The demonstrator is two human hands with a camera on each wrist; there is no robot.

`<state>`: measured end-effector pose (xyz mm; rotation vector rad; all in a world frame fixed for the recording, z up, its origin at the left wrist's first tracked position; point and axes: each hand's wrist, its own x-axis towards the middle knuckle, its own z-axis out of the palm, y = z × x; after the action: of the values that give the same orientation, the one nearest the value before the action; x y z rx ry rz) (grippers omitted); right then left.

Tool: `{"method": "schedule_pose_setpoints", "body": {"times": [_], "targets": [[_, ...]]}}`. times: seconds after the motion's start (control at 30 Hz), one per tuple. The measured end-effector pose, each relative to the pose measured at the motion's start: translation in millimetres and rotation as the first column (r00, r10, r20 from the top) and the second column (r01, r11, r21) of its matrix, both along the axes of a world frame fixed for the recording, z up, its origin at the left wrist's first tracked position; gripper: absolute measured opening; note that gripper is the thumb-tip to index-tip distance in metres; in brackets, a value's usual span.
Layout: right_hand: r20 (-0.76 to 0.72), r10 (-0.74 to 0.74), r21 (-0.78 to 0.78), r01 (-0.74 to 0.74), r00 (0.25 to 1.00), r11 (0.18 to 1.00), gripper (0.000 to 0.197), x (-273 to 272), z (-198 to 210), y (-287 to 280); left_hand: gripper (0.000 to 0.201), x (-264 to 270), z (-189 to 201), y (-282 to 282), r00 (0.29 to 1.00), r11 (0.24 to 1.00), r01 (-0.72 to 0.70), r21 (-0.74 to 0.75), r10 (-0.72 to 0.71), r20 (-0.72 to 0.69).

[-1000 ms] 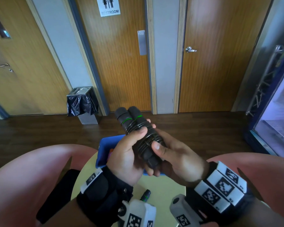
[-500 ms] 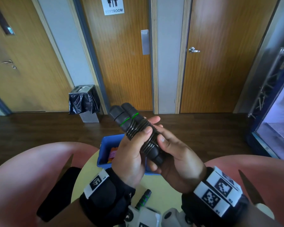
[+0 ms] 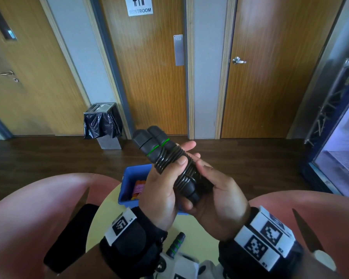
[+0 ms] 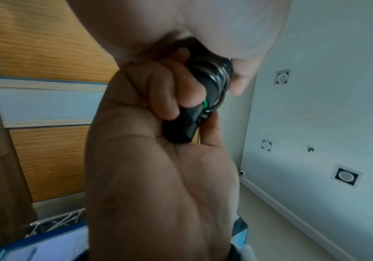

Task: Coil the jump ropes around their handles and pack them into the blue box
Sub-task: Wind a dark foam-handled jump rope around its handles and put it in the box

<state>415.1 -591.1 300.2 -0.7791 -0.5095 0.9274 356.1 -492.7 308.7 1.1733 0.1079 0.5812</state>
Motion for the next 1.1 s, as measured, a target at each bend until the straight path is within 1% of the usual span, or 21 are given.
{"method": "schedule_pose_setpoints", "body": {"times": [0.17, 0.23, 0.33, 0.47, 0.53, 0.6, 0.67, 0.73, 0.8, 0.83, 0.87, 0.9, 0.97, 1.03, 1.07, 1.1], "targets": [[-0.032, 0.030, -0.054, -0.032, 0.999, 0.998, 0.041, 3, 4, -4, 0.026, 0, 1, 2, 0.998, 0.994, 0.054, 0.095, -0.056, 0.016], [-0.026, 0.038, -0.049, -0.039, 0.999, 0.998, 0.044, 5, 4, -3, 0.025, 0, 3, 2, 0.998, 0.993, 0.068, 0.099, -0.070, 0.012], [-0.031, 0.026, -0.045, -0.028, 0.999, 0.999, 0.047, 5, 2, -2, 0.030, 1, 5, 3, 0.996, 0.991, 0.089, 0.100, -0.089, -0.002], [-0.048, -0.001, -0.081, -0.003, 0.999, 0.997, 0.040, 5, 1, 2, 0.022, 6, 0, 10, 0.997, 0.993, 0.073, 0.093, -0.070, -0.033], [-0.062, -0.011, -0.092, 0.005, 0.998, 0.996, 0.040, 7, 1, 3, 0.033, 9, -3, 12, 0.997, 0.993, 0.057, 0.105, -0.051, -0.058], [-0.047, -0.007, -0.114, 0.002, 0.999, 0.994, 0.039, 8, 1, 3, 0.034, 10, -7, 12, 0.997, 0.993, 0.046, 0.106, -0.039, -0.068], [-0.051, -0.013, -0.143, 0.006, 0.999, 0.990, 0.039, 9, 1, 4, 0.034, 9, -9, 12, 0.997, 0.996, 0.038, 0.076, -0.033, -0.065], [-0.062, -0.020, -0.153, 0.011, 0.998, 0.988, 0.040, 11, 0, 6, 0.038, 9, -12, 12, 0.997, 0.998, 0.039, 0.041, -0.036, -0.067], [-0.035, -0.018, -0.154, 0.012, 0.999, 0.988, 0.038, 12, -2, 7, 0.040, 11, -12, 13, 0.996, 0.999, 0.042, 0.008, -0.041, -0.082], [0.016, -0.030, -0.169, 0.032, 0.999, 0.985, 0.038, 12, -3, 7, 0.042, 12, -12, 14, 0.994, 0.999, 0.051, -0.018, -0.052, -0.098], [0.112, -0.064, -0.209, 0.087, 0.992, 0.974, 0.037, 12, -4, 7, 0.045, 13, -11, 14, 0.990, 0.997, 0.062, -0.054, -0.068, -0.120], [0.234, -0.118, -0.257, 0.178, 0.965, 0.950, 0.034, 12, -4, 6, 0.050, 14, -10, 13, 0.988, 0.994, 0.063, -0.091, -0.075, -0.138], [0.449, -0.246, -0.280, 0.397, 0.859, 0.874, 0.020, 11, -3, 4, 0.056, 16, -13, 12, 0.989, 0.989, 0.013, -0.145, -0.034, -0.143], [0.570, -0.359, -0.205, 0.551, 0.739, 0.809, 0.018, 10, -3, 0, 0.053, 19, -17, 14, 0.991, 0.984, -0.072, -0.162, 0.053, -0.120], [0.641, -0.391, -0.150, 0.607, 0.661, 0.780, 0.020, 10, -4, -3, 0.050, 19, -17, 14, 0.990, 0.981, -0.102, -0.165, 0.085, -0.111], [0.724, -0.391, -0.100, 0.647, 0.568, 0.756, 0.022, 10, -4, -5, 0.048, 19, -17, 15, 0.988, 0.978, -0.128, -0.162, 0.112, -0.105]]}}
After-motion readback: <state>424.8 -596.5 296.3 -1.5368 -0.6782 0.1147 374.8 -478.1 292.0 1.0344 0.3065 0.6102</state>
